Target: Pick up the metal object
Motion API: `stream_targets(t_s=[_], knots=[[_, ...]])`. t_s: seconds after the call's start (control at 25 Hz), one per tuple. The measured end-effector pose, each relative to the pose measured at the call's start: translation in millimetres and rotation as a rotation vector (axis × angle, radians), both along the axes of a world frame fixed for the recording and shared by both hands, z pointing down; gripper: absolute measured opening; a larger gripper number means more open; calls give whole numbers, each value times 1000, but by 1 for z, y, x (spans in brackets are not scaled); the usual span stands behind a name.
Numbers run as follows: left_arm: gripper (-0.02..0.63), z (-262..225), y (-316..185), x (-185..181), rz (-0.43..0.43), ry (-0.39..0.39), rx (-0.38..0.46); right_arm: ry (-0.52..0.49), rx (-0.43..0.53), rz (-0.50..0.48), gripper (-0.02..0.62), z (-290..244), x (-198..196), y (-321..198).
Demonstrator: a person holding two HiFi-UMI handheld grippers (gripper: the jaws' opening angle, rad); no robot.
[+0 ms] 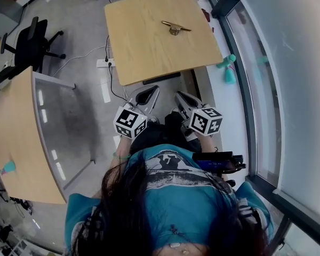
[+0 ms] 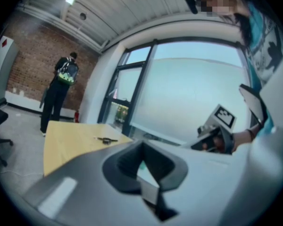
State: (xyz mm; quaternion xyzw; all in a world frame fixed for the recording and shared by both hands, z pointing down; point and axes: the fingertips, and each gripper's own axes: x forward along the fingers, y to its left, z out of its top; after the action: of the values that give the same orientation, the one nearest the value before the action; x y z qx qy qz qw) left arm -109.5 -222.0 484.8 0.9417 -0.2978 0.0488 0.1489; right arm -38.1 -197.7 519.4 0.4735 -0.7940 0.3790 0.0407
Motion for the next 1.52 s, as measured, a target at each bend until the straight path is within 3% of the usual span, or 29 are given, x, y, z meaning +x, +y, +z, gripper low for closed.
stream_targets(t_s=[0.2,0.4,0.68,1.16,1.28,1.52], knots=[[-2,7,-21,12,-1,-8,-1,19,-4,-22,29,9,12,-33],[0,12,-50,16,-13,-83,38,25,-6,-16,29,15,26,-85],[-2,5,-115,35,-68,-62,36,114,23,-53,29,19,58,-166],[-2,21,-214,62,-164,-131,-22,528,96,-277,32,89,104,-319],[-2,25,-229,63,-182,-137,-36,679,94,-377,131,118,106,-344],[0,31,-245,49,-235,-111,-86,898,120,-529,153,153,88,-375]])
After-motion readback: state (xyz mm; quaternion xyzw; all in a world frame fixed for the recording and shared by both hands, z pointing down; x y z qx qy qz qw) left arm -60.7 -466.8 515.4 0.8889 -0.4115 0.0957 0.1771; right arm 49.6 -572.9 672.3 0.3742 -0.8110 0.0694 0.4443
